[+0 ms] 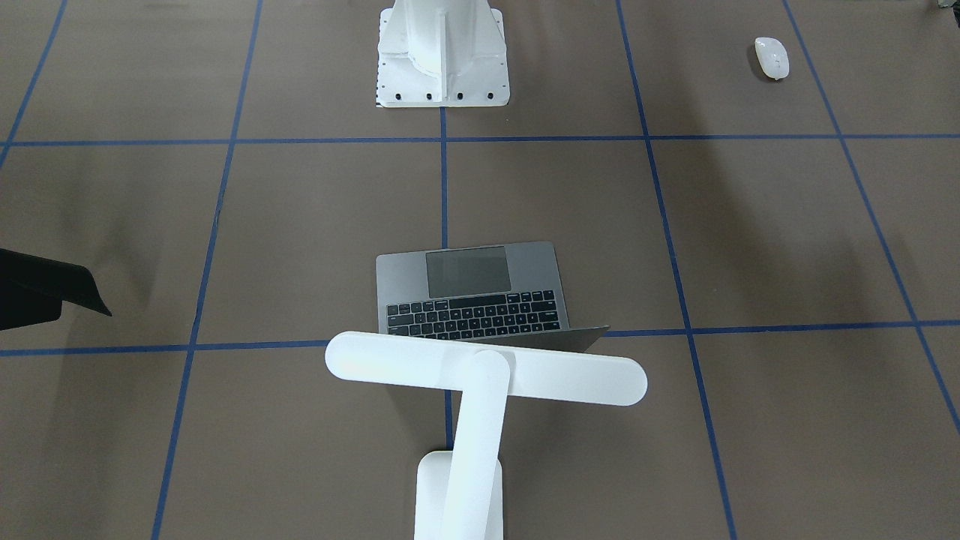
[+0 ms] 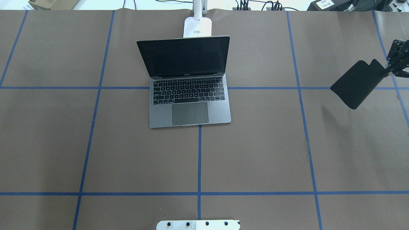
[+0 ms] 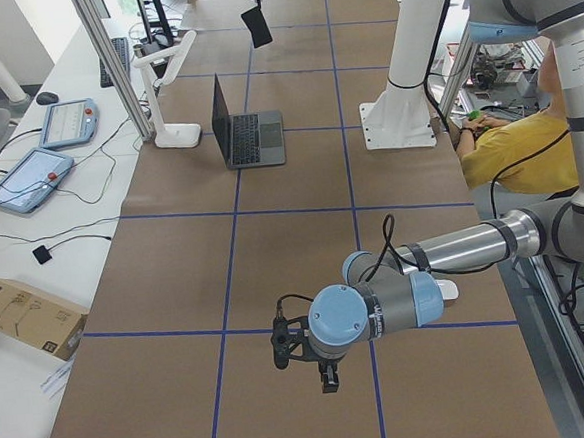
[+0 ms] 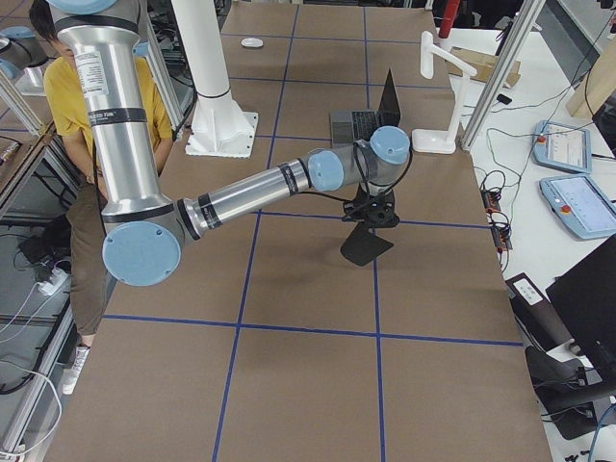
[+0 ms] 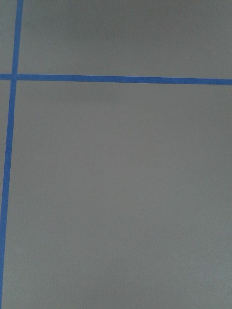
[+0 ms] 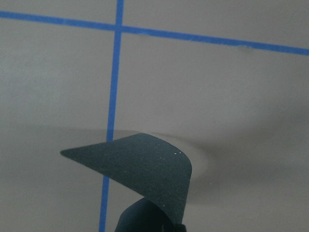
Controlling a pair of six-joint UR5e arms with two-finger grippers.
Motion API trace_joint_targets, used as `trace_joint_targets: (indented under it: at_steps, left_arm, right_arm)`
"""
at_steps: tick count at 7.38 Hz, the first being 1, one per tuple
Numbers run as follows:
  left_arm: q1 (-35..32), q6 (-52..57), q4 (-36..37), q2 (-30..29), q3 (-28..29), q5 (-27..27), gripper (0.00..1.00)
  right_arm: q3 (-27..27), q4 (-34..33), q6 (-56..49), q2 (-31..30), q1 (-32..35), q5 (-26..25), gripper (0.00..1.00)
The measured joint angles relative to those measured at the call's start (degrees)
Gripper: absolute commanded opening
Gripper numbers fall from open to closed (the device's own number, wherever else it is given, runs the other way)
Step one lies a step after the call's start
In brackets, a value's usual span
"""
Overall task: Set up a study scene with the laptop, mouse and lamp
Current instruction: 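Carry the mouse pad with the right gripper beside the laptop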
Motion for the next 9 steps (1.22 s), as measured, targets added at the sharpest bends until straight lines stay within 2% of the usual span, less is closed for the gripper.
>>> trace_joint_targets:
  at_steps: [4,9]
  left_arm:
    - [0.00,0.05,-0.13,-0.15,1.33,0.00,1.00]
    - [0.00,0.06,-0.13,-0.16,1.25,0.00,1.00]
  right_arm:
    - [2.73,0.09,22.69,11.05,-14.00,-6.25,0.00]
    - [5.10,-0.73,32.74,11.97,-21.69,-9.01,0.00]
